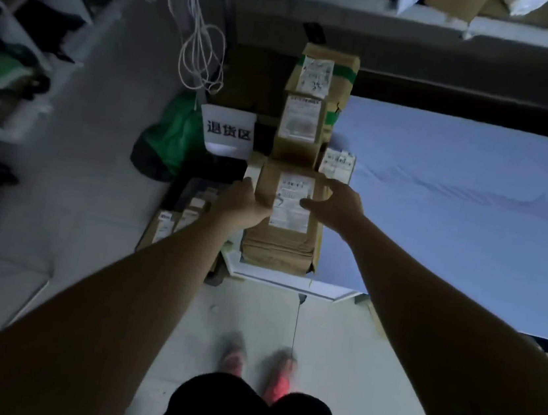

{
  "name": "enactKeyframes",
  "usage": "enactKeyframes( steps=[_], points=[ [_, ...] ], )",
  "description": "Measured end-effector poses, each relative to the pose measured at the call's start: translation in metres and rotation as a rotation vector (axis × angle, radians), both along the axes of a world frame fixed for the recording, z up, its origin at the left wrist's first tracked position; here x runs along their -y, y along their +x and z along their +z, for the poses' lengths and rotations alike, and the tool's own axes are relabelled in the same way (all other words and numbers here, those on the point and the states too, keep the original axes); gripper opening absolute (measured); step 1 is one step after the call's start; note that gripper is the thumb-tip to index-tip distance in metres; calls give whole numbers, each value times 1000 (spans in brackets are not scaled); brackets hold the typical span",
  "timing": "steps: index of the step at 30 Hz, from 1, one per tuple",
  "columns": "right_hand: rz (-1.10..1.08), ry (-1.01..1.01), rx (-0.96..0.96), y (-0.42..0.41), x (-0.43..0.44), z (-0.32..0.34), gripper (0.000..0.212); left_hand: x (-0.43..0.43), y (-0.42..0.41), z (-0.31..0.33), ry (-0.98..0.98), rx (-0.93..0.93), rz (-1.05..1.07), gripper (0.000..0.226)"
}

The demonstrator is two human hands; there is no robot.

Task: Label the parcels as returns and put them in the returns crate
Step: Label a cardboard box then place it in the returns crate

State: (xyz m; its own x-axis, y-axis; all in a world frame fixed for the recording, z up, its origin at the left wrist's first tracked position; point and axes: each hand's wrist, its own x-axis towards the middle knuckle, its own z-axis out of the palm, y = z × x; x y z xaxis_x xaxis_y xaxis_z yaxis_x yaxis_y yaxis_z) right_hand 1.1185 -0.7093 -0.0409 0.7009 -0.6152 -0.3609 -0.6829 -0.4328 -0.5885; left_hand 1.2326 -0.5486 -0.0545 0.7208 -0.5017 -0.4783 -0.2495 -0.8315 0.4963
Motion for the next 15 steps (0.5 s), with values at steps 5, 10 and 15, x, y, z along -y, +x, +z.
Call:
enactKeyframes(
  steps=[5, 10, 15],
  points=[
    [-109, 161, 15, -9, -7, -41, 74, -9, -24, -26, -96, -243, 172, 55],
    [-105, 258, 134, -16, -7, -41, 68, -7, -32, -24, -199, -230, 174, 31],
    [-106, 273, 153, -39, -7, -31, 63, -9, -54, -14, -219, -281, 179, 27]
  ],
)
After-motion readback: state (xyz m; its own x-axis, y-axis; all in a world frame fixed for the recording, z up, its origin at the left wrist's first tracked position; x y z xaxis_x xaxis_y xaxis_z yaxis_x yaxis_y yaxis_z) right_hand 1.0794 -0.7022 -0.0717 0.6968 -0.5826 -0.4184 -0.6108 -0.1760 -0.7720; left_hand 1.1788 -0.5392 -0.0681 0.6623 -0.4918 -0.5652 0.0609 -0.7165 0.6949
